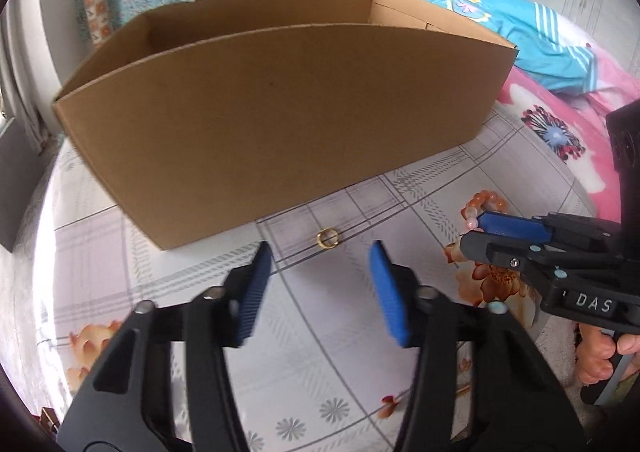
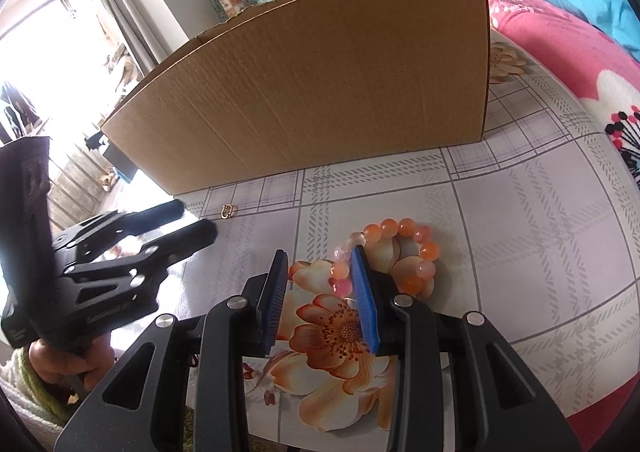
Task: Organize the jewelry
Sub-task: 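Close the left tool on the small gold ring while the right tool holds the bracelet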
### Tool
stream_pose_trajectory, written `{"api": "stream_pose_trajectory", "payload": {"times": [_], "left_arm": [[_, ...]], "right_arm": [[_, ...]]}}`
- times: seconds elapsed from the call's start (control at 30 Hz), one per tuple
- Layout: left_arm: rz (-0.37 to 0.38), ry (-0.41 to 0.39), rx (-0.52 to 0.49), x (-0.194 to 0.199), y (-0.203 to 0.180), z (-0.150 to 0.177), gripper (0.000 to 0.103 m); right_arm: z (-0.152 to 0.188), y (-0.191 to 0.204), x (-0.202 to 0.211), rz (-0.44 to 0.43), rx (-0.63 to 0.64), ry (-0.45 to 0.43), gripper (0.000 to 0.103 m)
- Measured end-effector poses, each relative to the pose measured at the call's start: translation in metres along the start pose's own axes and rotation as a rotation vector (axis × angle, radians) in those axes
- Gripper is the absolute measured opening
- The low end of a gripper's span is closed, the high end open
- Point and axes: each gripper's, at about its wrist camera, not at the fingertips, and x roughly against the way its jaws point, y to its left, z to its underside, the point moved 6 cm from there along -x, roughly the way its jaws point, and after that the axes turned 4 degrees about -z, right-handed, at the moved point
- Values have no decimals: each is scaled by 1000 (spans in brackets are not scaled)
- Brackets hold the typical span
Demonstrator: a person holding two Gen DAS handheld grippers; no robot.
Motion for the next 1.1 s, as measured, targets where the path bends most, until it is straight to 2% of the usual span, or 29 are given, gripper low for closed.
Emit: {"api": "stream_pose_trajectory", "payload": {"times": [0.33,0.7,0.8,1.1], "left_arm": [[1,26,-63,-16,-12,-4,22],[-34,13,-106,-18,-11,-6,17],[-35,9,-107,-19,-12,-5,11],[-30,5,-112,-16,-14,0,11]], "right_arm": [[3,-2,4,-33,-5,-13,33],[4,-6,8,-41,-7,-17,33],[4,-6,8,-42,-6,-16,33],[4,-6,8,-42,-6,-16,33]]}}
